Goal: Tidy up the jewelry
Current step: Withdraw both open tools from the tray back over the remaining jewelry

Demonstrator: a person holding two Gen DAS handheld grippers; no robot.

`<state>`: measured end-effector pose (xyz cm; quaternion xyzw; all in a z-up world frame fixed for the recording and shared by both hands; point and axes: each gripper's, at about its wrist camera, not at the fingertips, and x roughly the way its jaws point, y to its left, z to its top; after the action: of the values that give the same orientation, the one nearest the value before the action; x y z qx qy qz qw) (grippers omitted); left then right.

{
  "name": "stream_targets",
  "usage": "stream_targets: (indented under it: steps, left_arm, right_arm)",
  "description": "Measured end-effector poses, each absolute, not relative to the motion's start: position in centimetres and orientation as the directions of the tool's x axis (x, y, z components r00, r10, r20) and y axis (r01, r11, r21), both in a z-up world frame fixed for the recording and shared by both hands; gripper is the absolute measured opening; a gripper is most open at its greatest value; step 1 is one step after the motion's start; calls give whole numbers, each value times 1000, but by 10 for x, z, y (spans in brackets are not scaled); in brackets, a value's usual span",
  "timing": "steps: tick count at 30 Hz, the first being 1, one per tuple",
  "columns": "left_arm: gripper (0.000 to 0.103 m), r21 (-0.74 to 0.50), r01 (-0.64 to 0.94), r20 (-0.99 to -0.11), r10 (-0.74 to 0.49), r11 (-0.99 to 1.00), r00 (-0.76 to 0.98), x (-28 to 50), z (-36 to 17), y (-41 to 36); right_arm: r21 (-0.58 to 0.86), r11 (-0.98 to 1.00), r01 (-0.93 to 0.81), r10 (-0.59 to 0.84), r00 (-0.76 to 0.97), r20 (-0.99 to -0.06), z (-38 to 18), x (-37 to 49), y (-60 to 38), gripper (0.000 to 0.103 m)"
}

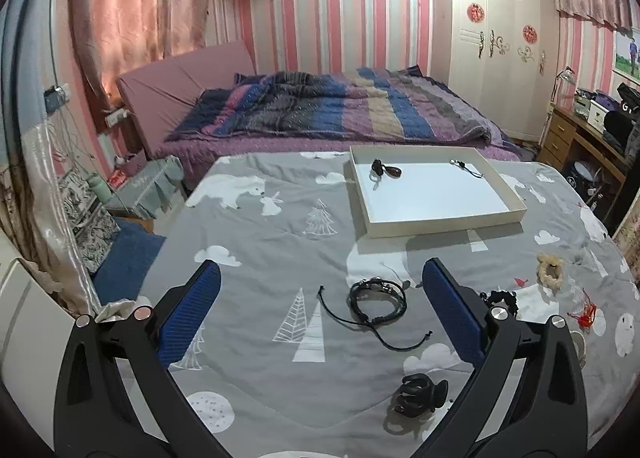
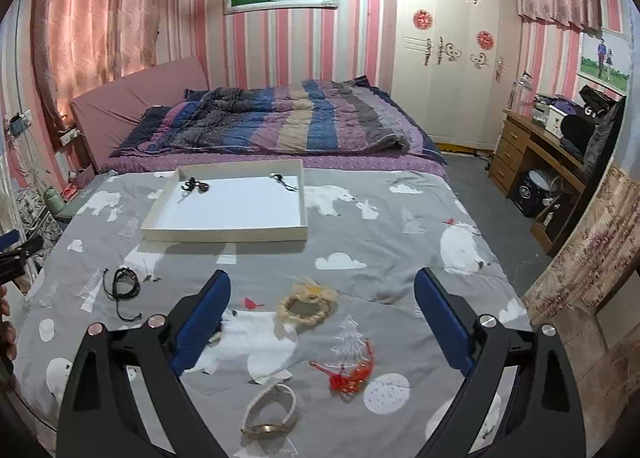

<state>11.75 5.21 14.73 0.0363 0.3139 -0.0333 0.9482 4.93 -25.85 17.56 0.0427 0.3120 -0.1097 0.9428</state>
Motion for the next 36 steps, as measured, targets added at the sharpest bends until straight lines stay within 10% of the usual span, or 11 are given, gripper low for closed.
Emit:
stream_targets:
  steps: [36]
  left_arm:
    - [100,12,157,-746,-96,987,659,150,95,45]
  right_arm:
    - [46,967,249,-146,696,-704,126,83,-253,94]
